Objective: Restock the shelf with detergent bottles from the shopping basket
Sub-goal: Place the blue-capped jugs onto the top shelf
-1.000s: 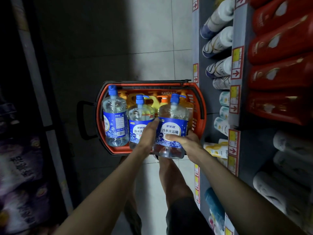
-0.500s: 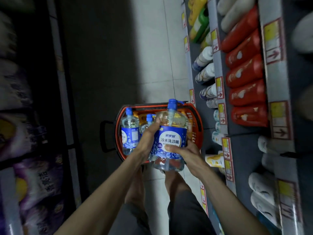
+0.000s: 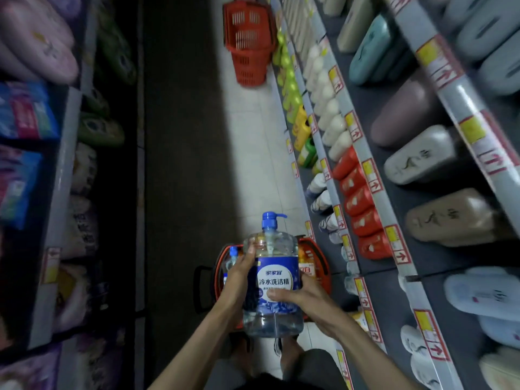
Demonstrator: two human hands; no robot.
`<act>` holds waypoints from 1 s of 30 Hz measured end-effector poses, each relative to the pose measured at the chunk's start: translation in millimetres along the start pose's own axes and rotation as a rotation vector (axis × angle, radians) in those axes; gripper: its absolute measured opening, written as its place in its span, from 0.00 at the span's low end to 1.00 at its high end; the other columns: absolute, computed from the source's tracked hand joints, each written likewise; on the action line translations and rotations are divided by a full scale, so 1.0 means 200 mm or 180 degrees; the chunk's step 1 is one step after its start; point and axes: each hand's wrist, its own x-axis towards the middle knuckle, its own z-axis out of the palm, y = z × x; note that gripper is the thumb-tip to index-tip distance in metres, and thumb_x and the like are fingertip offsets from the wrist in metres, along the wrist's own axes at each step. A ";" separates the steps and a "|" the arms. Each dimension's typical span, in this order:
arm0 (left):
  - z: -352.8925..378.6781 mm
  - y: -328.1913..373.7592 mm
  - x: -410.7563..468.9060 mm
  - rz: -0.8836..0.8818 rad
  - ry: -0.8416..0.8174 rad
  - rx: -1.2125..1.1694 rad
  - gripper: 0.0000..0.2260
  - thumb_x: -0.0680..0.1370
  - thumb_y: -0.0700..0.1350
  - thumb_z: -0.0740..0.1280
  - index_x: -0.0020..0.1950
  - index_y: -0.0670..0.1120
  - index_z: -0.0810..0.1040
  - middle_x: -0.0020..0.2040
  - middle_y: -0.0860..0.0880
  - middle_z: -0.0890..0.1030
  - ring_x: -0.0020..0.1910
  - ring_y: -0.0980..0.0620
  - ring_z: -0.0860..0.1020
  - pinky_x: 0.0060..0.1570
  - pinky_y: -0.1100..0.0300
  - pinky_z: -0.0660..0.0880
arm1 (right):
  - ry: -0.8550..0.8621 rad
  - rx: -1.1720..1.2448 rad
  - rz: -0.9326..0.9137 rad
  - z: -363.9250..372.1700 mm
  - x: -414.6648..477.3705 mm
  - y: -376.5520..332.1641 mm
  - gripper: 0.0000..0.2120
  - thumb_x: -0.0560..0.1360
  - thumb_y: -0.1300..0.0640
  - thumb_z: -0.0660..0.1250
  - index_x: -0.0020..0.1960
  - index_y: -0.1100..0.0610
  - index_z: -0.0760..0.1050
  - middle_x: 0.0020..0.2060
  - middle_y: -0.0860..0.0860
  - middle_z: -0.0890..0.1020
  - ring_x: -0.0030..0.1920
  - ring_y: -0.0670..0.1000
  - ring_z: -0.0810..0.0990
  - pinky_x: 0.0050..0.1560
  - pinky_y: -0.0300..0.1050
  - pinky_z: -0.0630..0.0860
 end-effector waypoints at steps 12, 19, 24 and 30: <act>-0.22 0.33 -0.38 0.0537 -0.0119 -0.0052 0.30 0.76 0.57 0.74 0.69 0.36 0.76 0.60 0.31 0.84 0.60 0.29 0.83 0.66 0.29 0.75 | -0.0137 -0.0326 -0.0611 0.34 -0.31 -0.40 0.27 0.70 0.51 0.82 0.66 0.55 0.81 0.58 0.53 0.88 0.60 0.56 0.87 0.67 0.58 0.80; -0.25 0.51 -0.53 0.1088 -0.0059 -0.0339 0.24 0.81 0.53 0.69 0.69 0.37 0.75 0.59 0.34 0.85 0.59 0.32 0.84 0.62 0.35 0.80 | -0.0209 -0.0406 -0.1003 0.44 -0.39 -0.68 0.25 0.72 0.53 0.79 0.67 0.57 0.79 0.57 0.54 0.88 0.59 0.56 0.87 0.66 0.56 0.81; -0.22 0.63 -0.68 0.1589 0.0101 -0.0500 0.21 0.82 0.51 0.69 0.67 0.37 0.76 0.57 0.36 0.86 0.53 0.37 0.87 0.52 0.44 0.84 | -0.0507 -0.0672 -0.1331 0.48 -0.44 -0.91 0.26 0.71 0.54 0.81 0.67 0.57 0.79 0.57 0.55 0.88 0.58 0.57 0.87 0.65 0.57 0.81; -0.14 0.72 -0.92 0.2214 0.0649 -0.0615 0.20 0.82 0.52 0.69 0.65 0.37 0.78 0.56 0.36 0.87 0.52 0.38 0.86 0.51 0.45 0.84 | -0.1047 -0.0954 -0.1665 0.50 -0.52 -1.15 0.17 0.74 0.62 0.77 0.62 0.56 0.82 0.54 0.55 0.89 0.55 0.57 0.88 0.55 0.48 0.84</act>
